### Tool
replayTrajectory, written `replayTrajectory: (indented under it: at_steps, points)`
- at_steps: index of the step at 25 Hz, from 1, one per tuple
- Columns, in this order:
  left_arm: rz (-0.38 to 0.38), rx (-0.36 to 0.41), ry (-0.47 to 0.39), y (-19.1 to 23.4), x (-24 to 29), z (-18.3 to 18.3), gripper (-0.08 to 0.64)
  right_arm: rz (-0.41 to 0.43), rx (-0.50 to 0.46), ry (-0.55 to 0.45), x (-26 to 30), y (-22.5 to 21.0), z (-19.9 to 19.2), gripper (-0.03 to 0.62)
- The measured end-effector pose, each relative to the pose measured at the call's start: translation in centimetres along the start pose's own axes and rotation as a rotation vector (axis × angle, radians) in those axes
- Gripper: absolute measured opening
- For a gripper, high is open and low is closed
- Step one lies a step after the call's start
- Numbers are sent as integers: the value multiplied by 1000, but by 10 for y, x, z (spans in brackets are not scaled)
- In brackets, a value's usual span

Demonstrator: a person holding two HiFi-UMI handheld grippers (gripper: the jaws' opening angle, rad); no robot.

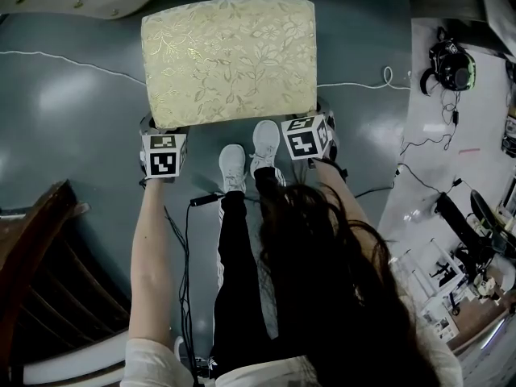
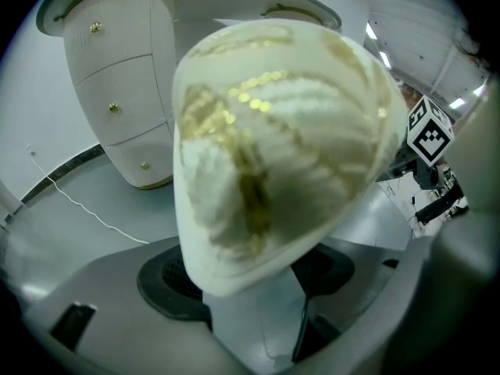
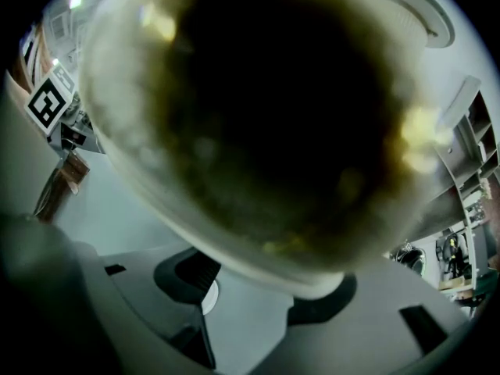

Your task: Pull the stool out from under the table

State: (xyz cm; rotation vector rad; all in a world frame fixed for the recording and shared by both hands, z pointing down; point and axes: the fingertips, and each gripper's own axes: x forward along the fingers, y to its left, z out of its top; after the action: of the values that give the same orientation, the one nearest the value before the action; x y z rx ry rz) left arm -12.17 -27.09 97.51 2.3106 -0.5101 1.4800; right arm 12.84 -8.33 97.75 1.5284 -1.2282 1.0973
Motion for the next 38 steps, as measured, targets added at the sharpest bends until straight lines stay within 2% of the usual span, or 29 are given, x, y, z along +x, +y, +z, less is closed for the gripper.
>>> replayTrajectory:
  at_steps: [5, 8, 14, 20, 24, 27, 29, 33, 35, 38]
  points:
    - [-2, -4, 5, -1, 0, 0, 334, 1, -2, 1, 0, 0, -1, 270]
    - [-9, -32, 4, -1, 1, 1, 336, 7, 8, -8, 0, 0, 0, 272]
    - [-8, -84, -7, -3, -7, 3, 336, 27, 139, -36, -10, 4, 2, 291]
    - [-10, -140, 12, -13, -19, 7, 337, 40, 103, 4, -31, 5, -3, 299]
    - [-5, -109, 3, -18, -31, 16, 337, 15, 74, 4, -54, -1, 0, 299]
    - [-3, -95, 18, -24, -61, 12, 337, -4, 75, -2, -96, 2, 1, 299]
    - [7, -133, -8, -23, -91, 27, 336, -18, 90, -19, -131, 0, 12, 299]
    - [10, -185, -106, -22, -155, 87, 336, -44, 103, -63, -202, -9, 49, 299]
    - [2, -179, -133, -28, -189, 110, 336, -54, 107, -76, -241, -12, 61, 299]
    - [3, -111, -156, -23, -238, 149, 336, -77, 133, -108, -300, -15, 91, 299]
